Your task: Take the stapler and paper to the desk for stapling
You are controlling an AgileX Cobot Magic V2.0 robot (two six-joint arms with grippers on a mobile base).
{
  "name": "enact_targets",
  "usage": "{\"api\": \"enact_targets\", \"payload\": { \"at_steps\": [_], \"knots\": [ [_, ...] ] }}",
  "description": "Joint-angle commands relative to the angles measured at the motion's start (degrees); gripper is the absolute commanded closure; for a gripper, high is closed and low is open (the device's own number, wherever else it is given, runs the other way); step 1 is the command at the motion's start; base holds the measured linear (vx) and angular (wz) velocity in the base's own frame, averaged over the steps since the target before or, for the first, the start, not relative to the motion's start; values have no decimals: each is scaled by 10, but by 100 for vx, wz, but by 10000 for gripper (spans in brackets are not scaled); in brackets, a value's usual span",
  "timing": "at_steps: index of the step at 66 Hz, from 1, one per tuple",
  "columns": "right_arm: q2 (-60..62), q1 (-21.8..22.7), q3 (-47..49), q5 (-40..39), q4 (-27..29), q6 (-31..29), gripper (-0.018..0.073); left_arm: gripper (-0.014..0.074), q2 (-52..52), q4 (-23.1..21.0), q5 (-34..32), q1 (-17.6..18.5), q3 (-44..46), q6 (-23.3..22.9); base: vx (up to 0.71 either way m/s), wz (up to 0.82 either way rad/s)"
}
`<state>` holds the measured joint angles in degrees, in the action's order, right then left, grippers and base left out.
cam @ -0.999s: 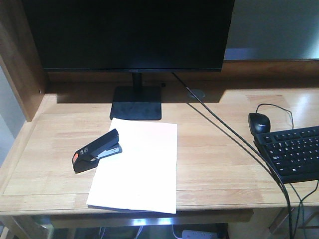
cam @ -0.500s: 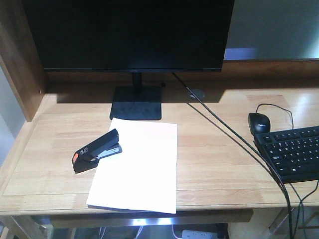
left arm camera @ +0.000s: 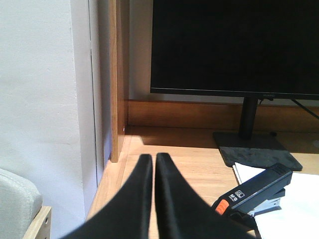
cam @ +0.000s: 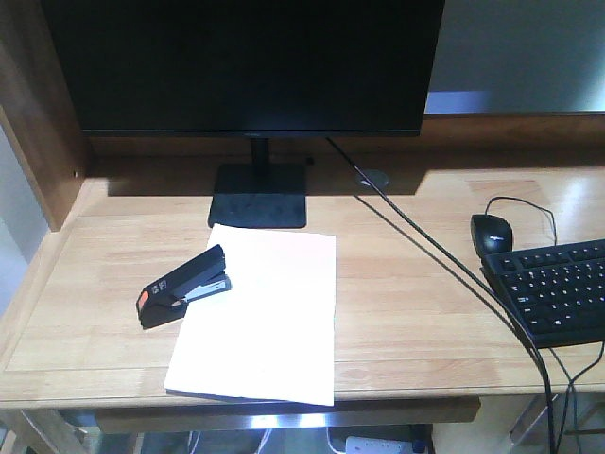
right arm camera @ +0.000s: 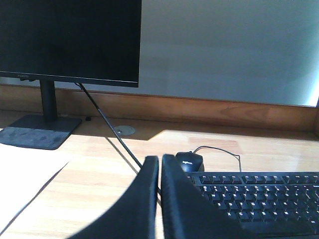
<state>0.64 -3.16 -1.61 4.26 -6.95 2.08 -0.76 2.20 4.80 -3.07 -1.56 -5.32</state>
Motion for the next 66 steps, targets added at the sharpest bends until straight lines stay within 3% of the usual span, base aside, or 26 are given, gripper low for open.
{"api": "enact_targets", "payload": {
  "at_steps": [1,66],
  "knots": [
    [8,4,-2,-39,-1,-3,568,603,-8,-1,-39,3,-16,0,0,0],
    [8,4,-2,-39,-1,-3,568,603,-8,-1,-39,3,-16,0,0,0]
  ]
}}
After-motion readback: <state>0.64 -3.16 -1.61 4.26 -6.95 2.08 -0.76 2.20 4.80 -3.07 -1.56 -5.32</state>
